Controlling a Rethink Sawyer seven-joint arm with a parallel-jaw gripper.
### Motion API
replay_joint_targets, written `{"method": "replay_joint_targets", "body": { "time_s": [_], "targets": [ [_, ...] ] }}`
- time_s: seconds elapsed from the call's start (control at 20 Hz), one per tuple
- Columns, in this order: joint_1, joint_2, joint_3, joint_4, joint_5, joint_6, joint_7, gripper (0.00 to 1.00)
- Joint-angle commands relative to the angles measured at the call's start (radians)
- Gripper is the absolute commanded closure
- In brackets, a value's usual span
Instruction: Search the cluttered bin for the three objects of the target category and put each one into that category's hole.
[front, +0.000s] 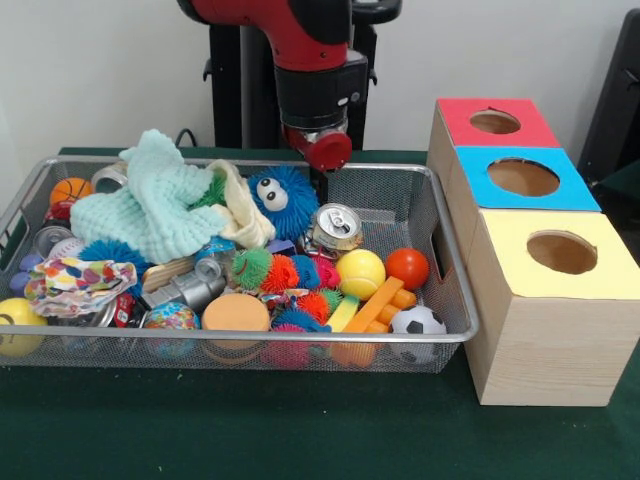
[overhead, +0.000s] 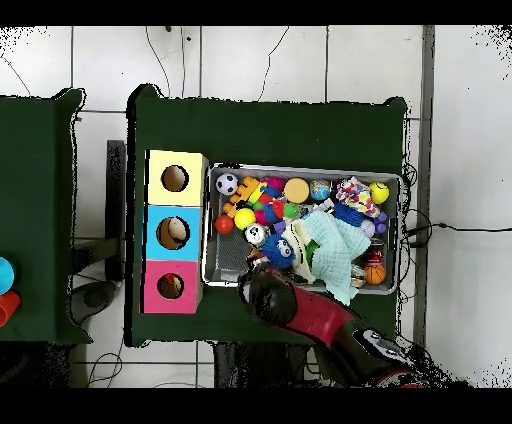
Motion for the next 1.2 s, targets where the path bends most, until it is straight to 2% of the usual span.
{"method": "replay_joint_targets", "body": {
  "time_s": [0.05, 0.3, 0.65, 1.2],
  "targets": [
    [0.029, -0.027, 0.036, -0.06, -0.01, -0.082, 0.098, 1.0],
    [0.039, -0.064, 0.042, -0.044, 0.008, -0.068, 0.113, 1.0],
    [0.098, -0.176, 0.007, -0.017, 0.07, 0.081, 0.122, 1.0],
    [0.129, -0.228, -0.008, -0.012, 0.123, 0.2, 0.129, 1.0]
  ]
}}
